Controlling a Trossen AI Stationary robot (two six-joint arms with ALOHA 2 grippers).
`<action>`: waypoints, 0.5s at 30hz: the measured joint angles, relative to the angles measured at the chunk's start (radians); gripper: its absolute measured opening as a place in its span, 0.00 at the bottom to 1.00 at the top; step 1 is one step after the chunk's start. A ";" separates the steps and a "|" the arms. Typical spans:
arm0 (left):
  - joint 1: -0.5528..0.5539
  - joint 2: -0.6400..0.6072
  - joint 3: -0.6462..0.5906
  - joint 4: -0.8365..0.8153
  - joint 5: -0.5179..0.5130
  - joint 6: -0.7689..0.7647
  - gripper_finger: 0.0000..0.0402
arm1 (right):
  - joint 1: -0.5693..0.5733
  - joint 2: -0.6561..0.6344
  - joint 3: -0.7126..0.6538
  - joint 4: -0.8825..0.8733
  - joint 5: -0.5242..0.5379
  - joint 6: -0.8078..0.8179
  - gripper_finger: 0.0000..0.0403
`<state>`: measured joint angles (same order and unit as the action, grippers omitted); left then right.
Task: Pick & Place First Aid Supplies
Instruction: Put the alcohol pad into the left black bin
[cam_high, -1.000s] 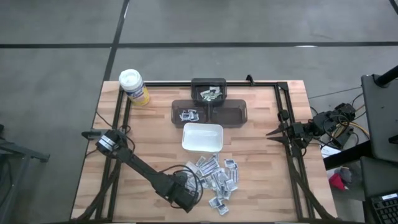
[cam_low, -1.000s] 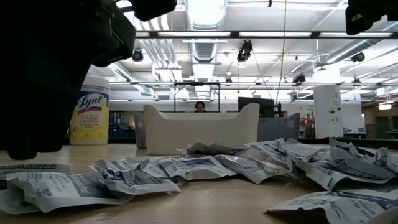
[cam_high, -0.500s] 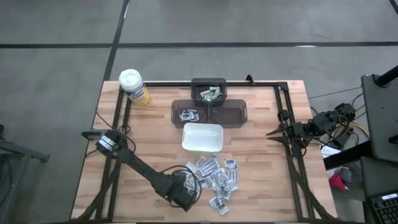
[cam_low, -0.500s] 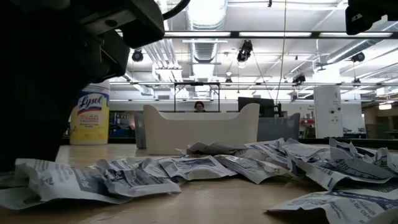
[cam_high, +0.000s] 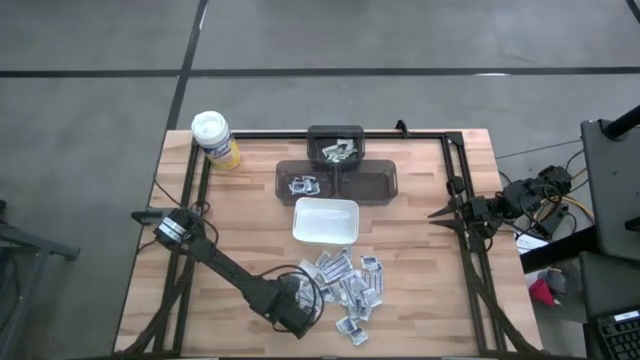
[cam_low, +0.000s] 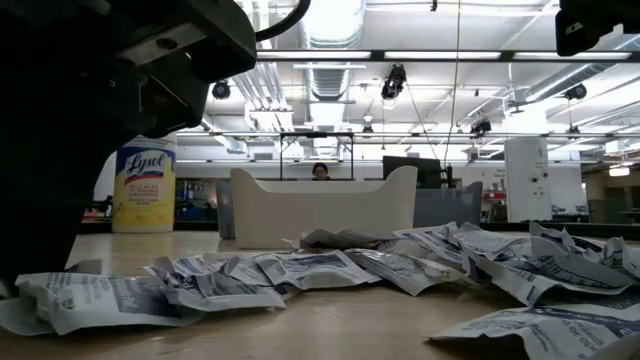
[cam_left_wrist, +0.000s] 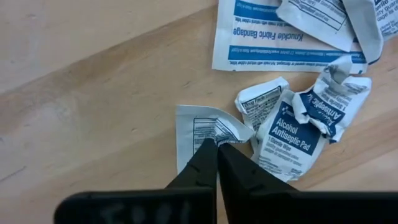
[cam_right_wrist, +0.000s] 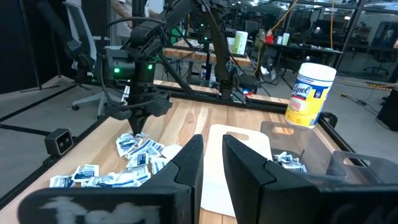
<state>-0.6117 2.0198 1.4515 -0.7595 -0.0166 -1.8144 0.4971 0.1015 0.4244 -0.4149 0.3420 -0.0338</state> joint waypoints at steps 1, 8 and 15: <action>0.000 0.000 0.002 -0.004 0.000 0.007 0.01 | 0.000 0.000 0.000 0.000 0.000 0.000 0.15; -0.001 -0.009 0.051 -0.115 0.002 0.010 0.00 | 0.000 0.000 0.000 0.000 0.000 0.005 0.15; -0.001 -0.020 0.170 -0.167 -0.094 0.097 0.00 | 0.000 0.000 0.000 0.000 0.000 0.008 0.15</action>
<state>-0.6125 1.9996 1.6213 -0.9267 -0.1105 -1.7172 0.4973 0.1013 0.4244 -0.4149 0.3420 -0.0261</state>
